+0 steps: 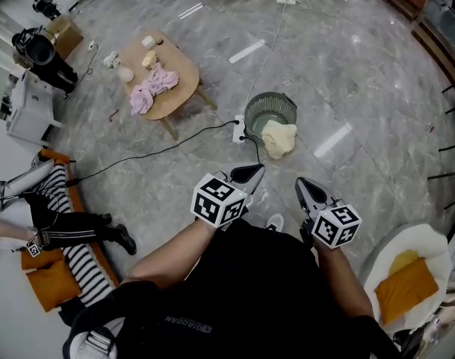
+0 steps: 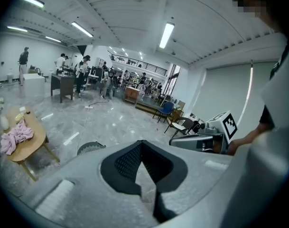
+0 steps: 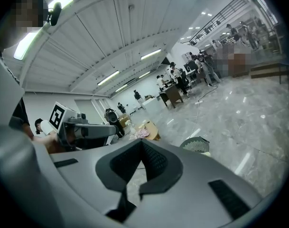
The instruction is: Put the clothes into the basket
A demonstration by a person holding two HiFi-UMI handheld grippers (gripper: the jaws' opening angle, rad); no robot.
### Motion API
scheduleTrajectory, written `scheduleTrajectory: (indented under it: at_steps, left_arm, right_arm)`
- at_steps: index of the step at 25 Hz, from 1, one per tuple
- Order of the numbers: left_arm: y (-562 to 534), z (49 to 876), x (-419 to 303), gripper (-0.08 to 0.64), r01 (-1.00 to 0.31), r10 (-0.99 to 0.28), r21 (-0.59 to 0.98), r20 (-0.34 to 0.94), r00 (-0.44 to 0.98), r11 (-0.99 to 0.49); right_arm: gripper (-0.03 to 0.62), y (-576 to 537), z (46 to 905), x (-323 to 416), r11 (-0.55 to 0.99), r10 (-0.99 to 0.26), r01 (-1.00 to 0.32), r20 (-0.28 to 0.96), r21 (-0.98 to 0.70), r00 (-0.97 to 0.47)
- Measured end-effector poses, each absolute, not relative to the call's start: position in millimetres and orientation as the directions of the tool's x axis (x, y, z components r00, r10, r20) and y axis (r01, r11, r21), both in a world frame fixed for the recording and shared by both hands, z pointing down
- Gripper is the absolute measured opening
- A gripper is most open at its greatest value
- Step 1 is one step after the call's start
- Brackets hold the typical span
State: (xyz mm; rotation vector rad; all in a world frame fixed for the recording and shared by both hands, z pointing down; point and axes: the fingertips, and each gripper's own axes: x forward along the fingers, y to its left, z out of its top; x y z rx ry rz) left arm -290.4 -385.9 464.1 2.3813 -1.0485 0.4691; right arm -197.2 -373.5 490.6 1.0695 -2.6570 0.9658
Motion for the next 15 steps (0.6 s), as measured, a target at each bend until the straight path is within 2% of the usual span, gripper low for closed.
scheduleTrajectory:
  at_steps: [15]
  left_arm:
    - [-383.8, 464.4, -285.2, 0.000, -0.751, -0.583, 0.296, 0.488, 0.650, -0.590]
  right_arm:
    - [0.014, -372.5, 487.7, -194.5, 0.554, -0.582, -0.649, 0.315, -0.521, -0.750]
